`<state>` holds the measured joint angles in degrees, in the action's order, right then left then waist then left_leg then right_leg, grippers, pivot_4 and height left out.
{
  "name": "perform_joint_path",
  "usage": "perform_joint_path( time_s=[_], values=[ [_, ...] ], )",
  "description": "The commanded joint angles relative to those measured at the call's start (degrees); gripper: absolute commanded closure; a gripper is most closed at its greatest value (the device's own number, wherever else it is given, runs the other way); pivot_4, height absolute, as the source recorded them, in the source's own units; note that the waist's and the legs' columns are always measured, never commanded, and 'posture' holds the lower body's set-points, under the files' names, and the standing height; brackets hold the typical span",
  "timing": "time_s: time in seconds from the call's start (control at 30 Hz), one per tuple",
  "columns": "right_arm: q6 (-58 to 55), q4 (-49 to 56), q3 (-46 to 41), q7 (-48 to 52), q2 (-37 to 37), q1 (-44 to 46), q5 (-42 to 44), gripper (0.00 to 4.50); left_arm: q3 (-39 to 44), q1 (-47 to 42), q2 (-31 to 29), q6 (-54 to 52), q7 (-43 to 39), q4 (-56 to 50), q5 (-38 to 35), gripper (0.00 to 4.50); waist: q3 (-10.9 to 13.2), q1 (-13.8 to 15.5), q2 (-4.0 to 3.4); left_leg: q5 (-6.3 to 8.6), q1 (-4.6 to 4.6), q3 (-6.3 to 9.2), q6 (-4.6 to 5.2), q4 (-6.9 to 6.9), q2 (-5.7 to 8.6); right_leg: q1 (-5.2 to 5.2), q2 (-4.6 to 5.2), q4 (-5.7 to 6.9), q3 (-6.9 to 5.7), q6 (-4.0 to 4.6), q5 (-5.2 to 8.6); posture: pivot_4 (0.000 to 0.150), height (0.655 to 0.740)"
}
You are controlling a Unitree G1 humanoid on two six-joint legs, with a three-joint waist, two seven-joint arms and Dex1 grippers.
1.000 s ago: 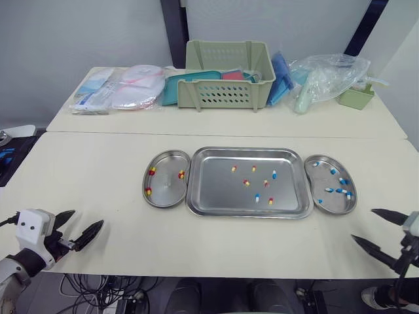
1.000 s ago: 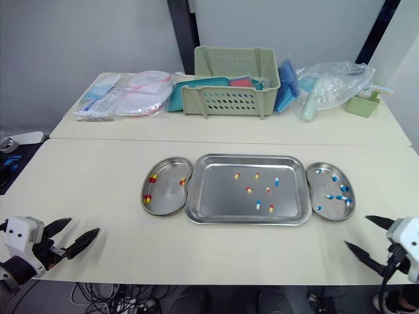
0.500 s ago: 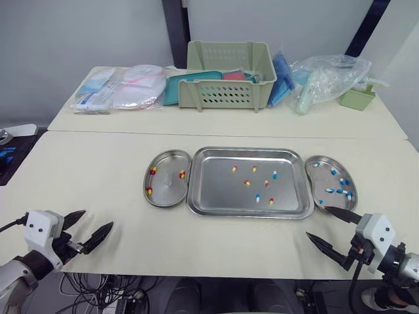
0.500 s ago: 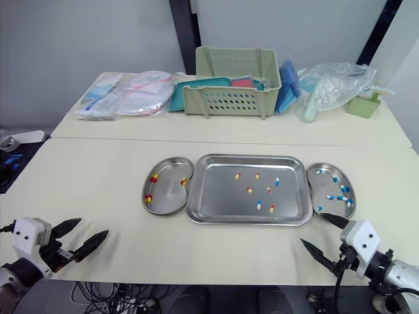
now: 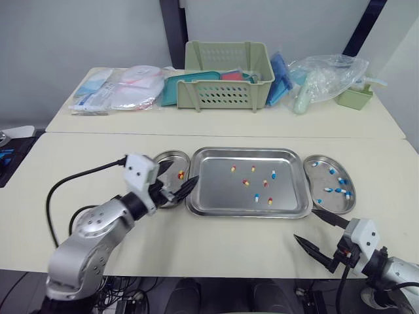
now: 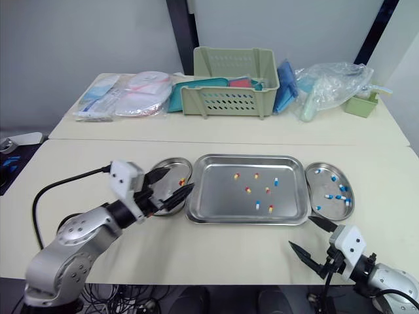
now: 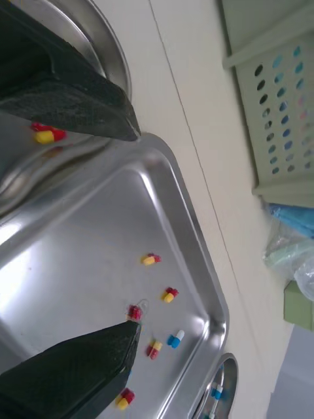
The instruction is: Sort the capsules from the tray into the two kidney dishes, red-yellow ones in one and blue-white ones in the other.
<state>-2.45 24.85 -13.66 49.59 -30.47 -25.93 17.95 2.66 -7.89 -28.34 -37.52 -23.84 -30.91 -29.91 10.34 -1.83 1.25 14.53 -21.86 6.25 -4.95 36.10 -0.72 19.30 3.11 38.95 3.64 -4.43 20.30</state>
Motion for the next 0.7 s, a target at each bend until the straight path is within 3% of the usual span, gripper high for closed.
perform_joint_path(
  time_s=[0.03,0.13,0.23,0.7],
  values=[
    [2.1,1.0,1.4,-1.6,0.9,0.5,-0.6,0.05,-4.4,-4.4,2.4,-0.7,1.5,3.3,2.8,0.00,0.0,0.0,-0.01,0.00,0.00,0.00,0.00,0.01,0.00,0.00,0.00,0.00,0.01,0.00,0.00,0.150,0.7400],
    [2.6,1.1,2.7,-3.4,1.9,1.0,-1.5,0.00,-8.0,-9.1,5.2,0.4,1.2,9.0,5.5,0.62,0.0,0.1,0.00,0.00,0.00,0.00,0.00,0.01,0.01,0.00,0.00,0.01,0.00,0.00,0.00,0.150,0.7400],
    [2.8,1.5,3.9,-4.7,2.4,0.7,-2.2,0.00,-9.9,-13.1,7.8,0.9,2.5,14.6,8.6,1.55,0.0,0.1,-0.01,0.00,-0.01,-0.01,0.00,0.03,0.02,0.01,0.00,0.01,0.02,0.00,0.00,0.150,0.7400],
    [5.0,0.8,6.1,-7.9,3.7,-1.7,-3.5,0.00,-17.3,-28.1,17.4,1.4,1.8,37.1,18.7,1.55,0.0,0.0,0.00,-0.01,-0.04,0.02,-0.01,0.05,0.05,0.02,0.01,0.01,-0.01,0.00,0.00,0.150,0.7400]
  ],
)
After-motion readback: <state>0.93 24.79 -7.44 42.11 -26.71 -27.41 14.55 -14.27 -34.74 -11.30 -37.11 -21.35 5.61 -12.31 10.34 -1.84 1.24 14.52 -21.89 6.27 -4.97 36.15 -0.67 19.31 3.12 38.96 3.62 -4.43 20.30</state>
